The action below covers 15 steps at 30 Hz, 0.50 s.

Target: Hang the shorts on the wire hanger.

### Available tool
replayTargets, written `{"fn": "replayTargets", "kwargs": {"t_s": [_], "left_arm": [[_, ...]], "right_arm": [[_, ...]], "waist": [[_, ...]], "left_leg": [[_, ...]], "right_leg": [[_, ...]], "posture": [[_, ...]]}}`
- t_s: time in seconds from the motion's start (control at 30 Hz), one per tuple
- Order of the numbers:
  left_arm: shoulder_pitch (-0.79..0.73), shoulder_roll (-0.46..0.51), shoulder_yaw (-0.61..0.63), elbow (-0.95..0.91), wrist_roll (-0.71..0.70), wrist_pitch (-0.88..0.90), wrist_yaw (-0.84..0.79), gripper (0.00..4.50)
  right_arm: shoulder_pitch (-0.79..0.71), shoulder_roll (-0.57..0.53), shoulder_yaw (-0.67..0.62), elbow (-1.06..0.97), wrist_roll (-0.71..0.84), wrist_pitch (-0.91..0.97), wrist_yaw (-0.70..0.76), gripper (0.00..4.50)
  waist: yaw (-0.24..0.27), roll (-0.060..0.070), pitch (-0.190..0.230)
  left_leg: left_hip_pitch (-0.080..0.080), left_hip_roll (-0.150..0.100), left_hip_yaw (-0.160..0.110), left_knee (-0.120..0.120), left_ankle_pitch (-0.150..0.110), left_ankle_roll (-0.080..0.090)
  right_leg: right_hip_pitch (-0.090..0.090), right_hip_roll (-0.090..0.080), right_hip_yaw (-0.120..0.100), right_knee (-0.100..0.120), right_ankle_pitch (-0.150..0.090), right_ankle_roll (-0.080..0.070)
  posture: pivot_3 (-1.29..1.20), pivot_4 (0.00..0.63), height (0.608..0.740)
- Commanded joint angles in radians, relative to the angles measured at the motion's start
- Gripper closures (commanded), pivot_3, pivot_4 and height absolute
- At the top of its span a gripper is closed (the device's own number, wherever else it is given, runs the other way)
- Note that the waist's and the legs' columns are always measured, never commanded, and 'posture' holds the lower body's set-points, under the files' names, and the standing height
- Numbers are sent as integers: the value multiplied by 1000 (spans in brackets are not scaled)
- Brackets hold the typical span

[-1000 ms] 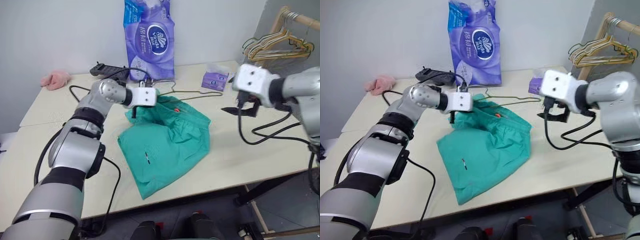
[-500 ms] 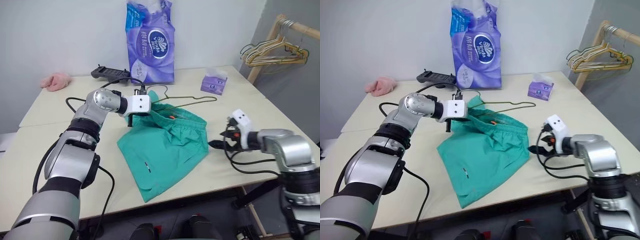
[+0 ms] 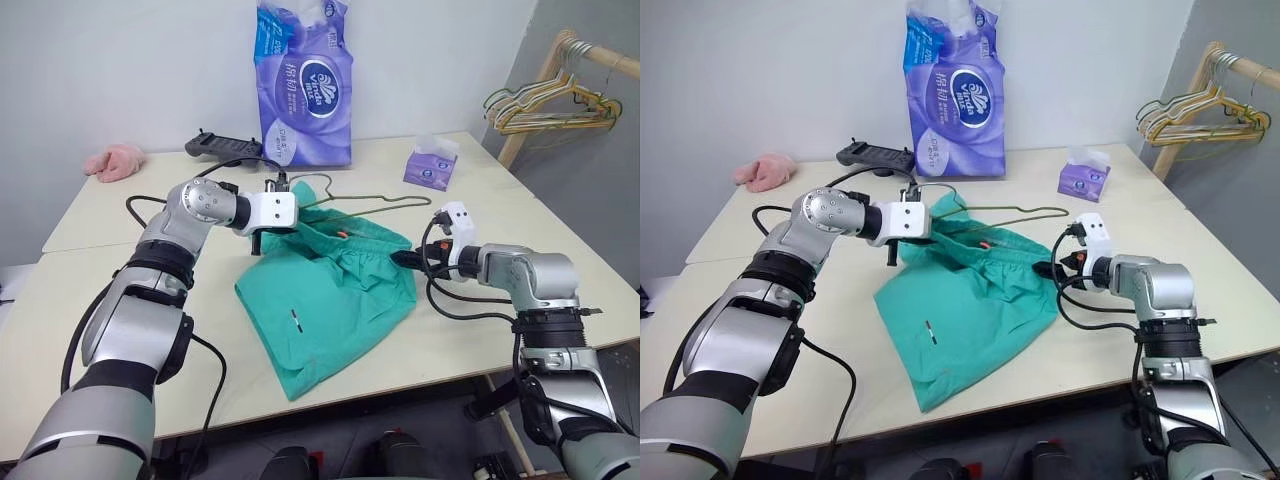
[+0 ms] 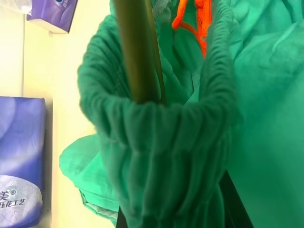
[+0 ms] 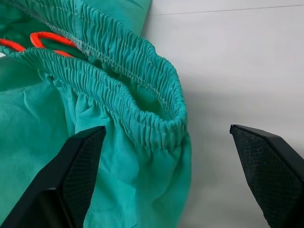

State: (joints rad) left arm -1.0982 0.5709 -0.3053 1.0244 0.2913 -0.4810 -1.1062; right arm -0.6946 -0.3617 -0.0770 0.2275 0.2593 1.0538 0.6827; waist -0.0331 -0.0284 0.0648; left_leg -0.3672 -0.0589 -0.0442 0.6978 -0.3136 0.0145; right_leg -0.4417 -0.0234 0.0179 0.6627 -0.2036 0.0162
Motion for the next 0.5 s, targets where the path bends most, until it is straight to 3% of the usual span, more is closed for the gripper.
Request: {"fn": "replayTargets", "kwargs": {"t_s": [0.03,0.1,0.2,0.5], "left_arm": [[-15,17,21,-36,-21,4,-1,4498],[-16,17,22,-37,-22,5,-2,4498],[-20,19,21,-34,-19,4,2,4498],[-17,28,21,-32,-14,3,14,4498]], "right_arm": [[-32,8,11,26,13,-56,-6,39],[-38,15,-1,46,27,-65,-11,39],[-37,7,7,57,34,-85,3,602],[-42,5,4,53,63,-93,-8,3689]], "waist": [[0,0,0],[0,0,0],[0,0,0],[1,0,-1]], "left_leg": [[0,0,0,0,0,0],[0,0,0,0,0,0],[0,0,0,0,0,0],[0,0,0,0,0,0]], "right_leg": [[0,0,0,0,0,0],[0,0,0,0,0,0],[0,0,0,0,0,0],[0,0,0,0,0,0]], "posture": [[-22,3,740],[-22,3,740],[-18,4,740],[-8,6,740]]}}
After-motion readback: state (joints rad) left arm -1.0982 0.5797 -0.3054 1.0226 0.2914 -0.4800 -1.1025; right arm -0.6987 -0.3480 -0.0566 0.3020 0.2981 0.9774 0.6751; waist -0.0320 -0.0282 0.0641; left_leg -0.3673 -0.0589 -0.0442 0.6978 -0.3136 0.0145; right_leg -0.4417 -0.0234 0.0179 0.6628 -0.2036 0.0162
